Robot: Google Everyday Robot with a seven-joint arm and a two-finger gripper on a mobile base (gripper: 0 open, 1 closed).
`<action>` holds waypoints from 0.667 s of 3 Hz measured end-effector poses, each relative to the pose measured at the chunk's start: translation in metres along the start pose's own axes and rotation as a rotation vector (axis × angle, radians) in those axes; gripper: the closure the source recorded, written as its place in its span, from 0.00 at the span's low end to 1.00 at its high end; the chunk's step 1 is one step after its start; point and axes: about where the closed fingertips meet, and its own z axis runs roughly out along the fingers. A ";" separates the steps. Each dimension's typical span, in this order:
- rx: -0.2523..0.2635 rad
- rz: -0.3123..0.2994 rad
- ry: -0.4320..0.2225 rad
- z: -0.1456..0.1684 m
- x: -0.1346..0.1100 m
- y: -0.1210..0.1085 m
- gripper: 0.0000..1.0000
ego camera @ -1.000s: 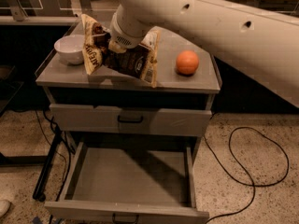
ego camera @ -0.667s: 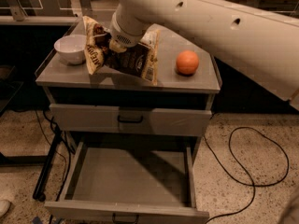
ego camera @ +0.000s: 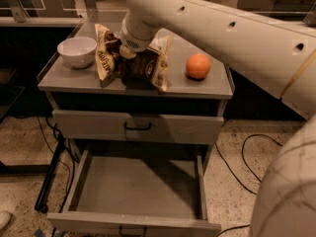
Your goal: Pick brown chip bag from middle drawer and place on counter
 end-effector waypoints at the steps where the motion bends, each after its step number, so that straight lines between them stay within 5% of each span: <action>1: -0.034 0.021 -0.014 0.022 0.005 0.013 1.00; 2: -0.049 0.046 -0.041 0.028 0.008 0.025 0.99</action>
Offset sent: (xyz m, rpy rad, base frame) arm -0.0192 0.0221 -0.0833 0.1971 0.0447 0.0196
